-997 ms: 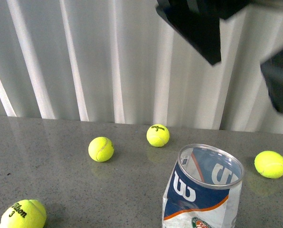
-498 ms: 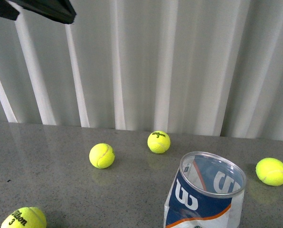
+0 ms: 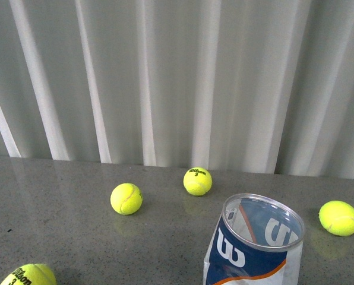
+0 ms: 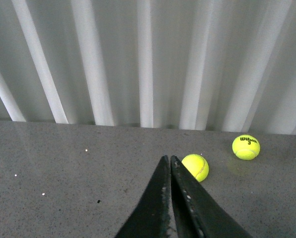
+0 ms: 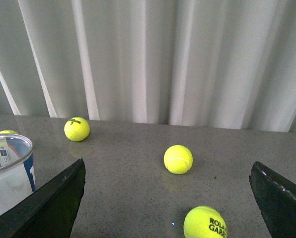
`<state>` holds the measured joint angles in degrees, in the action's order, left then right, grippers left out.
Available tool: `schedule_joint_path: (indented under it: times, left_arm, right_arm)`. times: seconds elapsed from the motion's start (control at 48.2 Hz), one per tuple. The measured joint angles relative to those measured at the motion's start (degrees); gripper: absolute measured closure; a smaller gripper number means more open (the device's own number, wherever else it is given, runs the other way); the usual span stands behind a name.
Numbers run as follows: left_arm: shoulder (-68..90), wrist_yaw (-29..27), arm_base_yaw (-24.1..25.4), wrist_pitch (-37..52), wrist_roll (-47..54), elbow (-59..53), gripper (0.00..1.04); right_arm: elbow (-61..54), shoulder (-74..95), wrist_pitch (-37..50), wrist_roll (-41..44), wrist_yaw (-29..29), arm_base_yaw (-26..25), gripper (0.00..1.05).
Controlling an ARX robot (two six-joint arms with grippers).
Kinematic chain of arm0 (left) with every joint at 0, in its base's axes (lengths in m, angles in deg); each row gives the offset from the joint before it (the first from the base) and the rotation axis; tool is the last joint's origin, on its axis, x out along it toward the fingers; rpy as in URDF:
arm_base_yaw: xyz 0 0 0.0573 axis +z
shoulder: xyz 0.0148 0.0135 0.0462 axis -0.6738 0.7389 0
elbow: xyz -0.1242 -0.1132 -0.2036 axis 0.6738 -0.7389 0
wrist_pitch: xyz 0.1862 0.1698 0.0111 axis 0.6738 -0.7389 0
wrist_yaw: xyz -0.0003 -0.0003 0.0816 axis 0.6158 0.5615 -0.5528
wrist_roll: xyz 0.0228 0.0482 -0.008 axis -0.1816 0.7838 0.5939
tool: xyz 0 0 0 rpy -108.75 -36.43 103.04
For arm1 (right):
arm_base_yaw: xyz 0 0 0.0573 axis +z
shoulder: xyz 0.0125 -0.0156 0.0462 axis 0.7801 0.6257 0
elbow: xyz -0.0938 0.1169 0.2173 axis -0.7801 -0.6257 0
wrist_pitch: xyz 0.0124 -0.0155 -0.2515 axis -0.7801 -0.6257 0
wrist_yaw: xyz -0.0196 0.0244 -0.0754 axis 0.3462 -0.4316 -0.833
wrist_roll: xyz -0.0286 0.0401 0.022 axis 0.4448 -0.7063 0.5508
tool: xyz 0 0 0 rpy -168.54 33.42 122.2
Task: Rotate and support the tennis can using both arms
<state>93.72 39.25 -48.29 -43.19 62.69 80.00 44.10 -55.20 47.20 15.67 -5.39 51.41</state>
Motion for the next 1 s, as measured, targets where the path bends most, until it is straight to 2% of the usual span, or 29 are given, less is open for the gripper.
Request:
schedule_joint_path:
  times: [0.083, 0.145, 0.27, 0.997]
  left_arm:
    - [-2.67, 0.98, 1.09, 0.63, -0.39, -2.82, 1.01]
    - [-4.46, 4.55, 4.26, 0.66, -0.44, -5.05, 1.01]
    - [-7.06, 4.90, 5.79, 0.66, -0.48, -7.80, 1.01]
    - [-23.58, 5.27, 5.84, -7.17, -0.48, -16.04, 1.01]
  right_arm:
    - [0.00, 0.00, 0.00, 0.00, 0.00, 0.00, 0.07]
    - [0.00, 0.00, 0.00, 0.00, 0.07, 0.00, 0.07]
    - [0.00, 0.00, 0.00, 0.00, 0.00, 0.00, 0.07]
    - [0.00, 0.00, 0.00, 0.00, 0.02, 0.00, 0.07]
